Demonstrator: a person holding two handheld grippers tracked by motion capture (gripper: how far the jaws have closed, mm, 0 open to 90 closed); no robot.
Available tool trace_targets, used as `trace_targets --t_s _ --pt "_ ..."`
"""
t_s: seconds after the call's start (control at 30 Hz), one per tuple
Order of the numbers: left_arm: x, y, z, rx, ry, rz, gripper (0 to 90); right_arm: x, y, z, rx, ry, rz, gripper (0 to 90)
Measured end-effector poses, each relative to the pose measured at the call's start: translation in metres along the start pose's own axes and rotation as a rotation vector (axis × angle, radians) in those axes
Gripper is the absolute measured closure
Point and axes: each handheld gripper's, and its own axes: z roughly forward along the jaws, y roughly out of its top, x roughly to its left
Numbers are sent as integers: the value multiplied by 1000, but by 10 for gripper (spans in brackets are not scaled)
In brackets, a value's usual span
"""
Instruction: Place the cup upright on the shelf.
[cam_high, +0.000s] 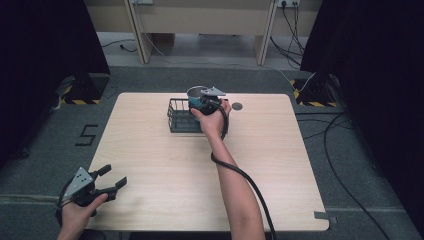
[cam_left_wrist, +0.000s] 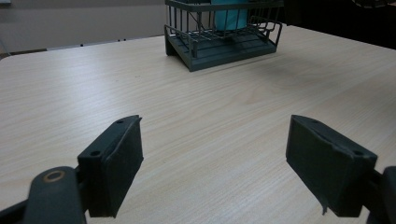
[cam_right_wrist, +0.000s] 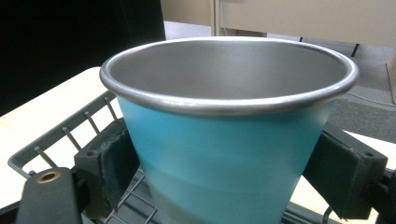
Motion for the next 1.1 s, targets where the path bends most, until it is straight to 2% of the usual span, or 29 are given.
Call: trace_targets --t_s 0.53,0.83,1.1 --pt "0 0 1 0 1 0 182 0 -5 -5 26 -3 5 169" --pt "0 0 1 2 0 -1 181 1 -7 -7 21 1 -6 165" --pt "0 0 1 0 1 1 182 -1 -8 -17 20 4 5 158"
